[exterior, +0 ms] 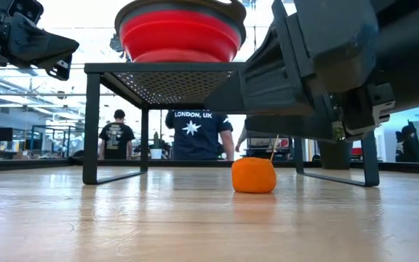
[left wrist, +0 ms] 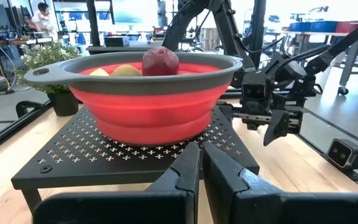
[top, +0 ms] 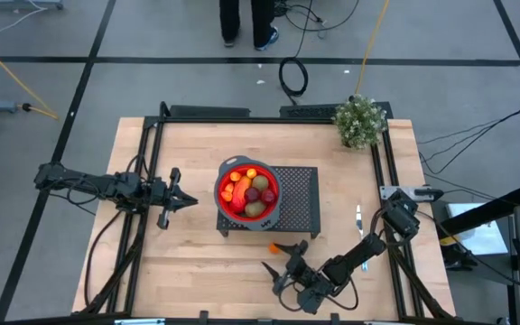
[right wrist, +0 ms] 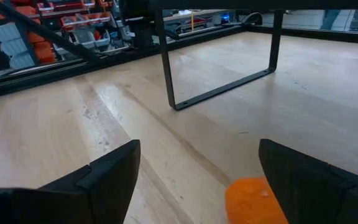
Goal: Pick & Place Fruit
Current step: Put the tangerine into the red colander on the shelf
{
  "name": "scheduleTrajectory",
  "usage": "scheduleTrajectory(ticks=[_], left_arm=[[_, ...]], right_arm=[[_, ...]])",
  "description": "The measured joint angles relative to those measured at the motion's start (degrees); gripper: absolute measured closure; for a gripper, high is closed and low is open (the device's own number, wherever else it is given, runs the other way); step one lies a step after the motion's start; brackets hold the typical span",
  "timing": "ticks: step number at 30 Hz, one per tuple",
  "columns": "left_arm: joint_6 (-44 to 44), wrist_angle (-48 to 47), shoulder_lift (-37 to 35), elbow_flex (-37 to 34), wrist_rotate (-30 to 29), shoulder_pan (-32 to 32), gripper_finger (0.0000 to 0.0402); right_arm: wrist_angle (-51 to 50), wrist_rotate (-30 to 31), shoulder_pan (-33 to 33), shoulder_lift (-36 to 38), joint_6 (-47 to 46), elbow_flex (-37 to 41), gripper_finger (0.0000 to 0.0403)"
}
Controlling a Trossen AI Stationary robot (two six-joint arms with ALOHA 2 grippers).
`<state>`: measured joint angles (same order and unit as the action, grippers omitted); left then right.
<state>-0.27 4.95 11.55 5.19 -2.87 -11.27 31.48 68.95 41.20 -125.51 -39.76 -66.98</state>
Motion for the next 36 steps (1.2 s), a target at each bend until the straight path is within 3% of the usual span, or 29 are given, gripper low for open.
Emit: scheduleTrajectory(ticks=[36], left_arm=[[0.0,0.0,0.0,0.0,0.0,0.0,0.0382]], right_arm=[[0.4,-0.2,-0.1,0.0,1.5,0.0,0.0083]])
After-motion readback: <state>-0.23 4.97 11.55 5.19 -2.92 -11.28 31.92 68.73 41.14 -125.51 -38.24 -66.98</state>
